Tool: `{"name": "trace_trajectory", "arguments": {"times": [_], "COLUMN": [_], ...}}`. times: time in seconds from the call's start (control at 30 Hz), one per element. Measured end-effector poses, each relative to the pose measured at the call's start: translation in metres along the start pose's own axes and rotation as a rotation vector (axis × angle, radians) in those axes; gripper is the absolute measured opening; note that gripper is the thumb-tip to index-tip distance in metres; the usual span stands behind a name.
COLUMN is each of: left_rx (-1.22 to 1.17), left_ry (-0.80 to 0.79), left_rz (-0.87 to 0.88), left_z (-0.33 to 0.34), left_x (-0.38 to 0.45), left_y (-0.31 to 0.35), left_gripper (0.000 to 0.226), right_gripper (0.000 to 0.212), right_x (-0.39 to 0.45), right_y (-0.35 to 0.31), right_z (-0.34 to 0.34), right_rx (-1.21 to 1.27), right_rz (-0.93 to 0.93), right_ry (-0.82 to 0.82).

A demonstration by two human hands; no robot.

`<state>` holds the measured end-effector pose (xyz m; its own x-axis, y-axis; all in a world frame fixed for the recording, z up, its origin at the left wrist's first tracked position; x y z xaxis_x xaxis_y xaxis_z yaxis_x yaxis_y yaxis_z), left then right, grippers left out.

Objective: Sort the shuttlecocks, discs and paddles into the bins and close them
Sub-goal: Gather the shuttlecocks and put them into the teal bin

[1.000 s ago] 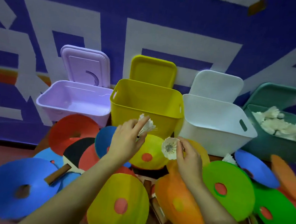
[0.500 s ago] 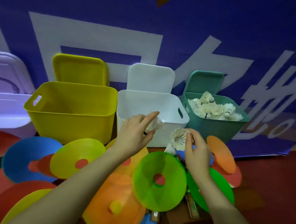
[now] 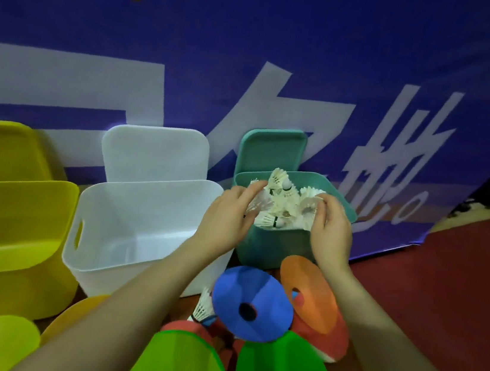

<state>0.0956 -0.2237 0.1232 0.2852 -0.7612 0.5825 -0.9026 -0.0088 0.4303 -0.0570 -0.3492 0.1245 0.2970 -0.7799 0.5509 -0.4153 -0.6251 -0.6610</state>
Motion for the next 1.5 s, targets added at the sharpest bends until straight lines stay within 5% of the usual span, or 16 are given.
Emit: {"name": "trace_trajectory", "arguments": {"times": [0.43,0.83,0.9,1.0,1.17,1.3,1.5], "left_rx": [0.06,-0.04,-0.025,0.357,0.524,0.421,0.431], "left_ry": [-0.058,0.135,0.074,-0.18,-0.669,-0.478,-0.392], "left_rz": [-0.189,-0.453,-0.488,-0.427,-0.4,-0.437,-0.423], "left_z": [0.153,0.232,0.246,0.263,0.268,0.255,0.232], "left_x": [0.125,0.212,0.218,0.219,0.2,0.198,0.184], "left_y": [0.004,-0.017,-0.022,-0.035,-0.051,-0.054,-0.043], "left_gripper": [0.055,0.036,0.032,0.034,0.044,0.042,0.045], "right_gripper": [0.029,0.034,0.034,0.04,0.048,0.052,0.05], "right_x": [0.154,0.212,0.21,0.208,0.214,0.207,0.208], "right_y": [0.137,0.22,0.229,0.233,0.232,0.229,0.216], "right_z": [0.033,0.098,0.105,0.11,0.108,0.115,0.102], "right_rx": [-0.011,-0.144,-0.225,-0.329,-0.247,-0.399,-0.235], "right_rz": [-0.03,-0.131,-0.154,-0.213,0.046,-0.085,0.051], "right_ry": [-0.123,-0.467,-0.545,-0.637,-0.875,-0.91,-0.834]}}
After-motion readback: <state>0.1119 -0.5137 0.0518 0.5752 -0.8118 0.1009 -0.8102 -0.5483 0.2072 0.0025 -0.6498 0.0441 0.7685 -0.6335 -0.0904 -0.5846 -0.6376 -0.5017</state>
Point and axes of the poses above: each hand's wrist, its own x-axis towards the middle knuckle, its own z-axis out of the palm, y = z × x, the point moved 3 cm from there along x, towards the middle knuckle, and after that the axes turned 3 degrees about z, right-handed, at the moved point
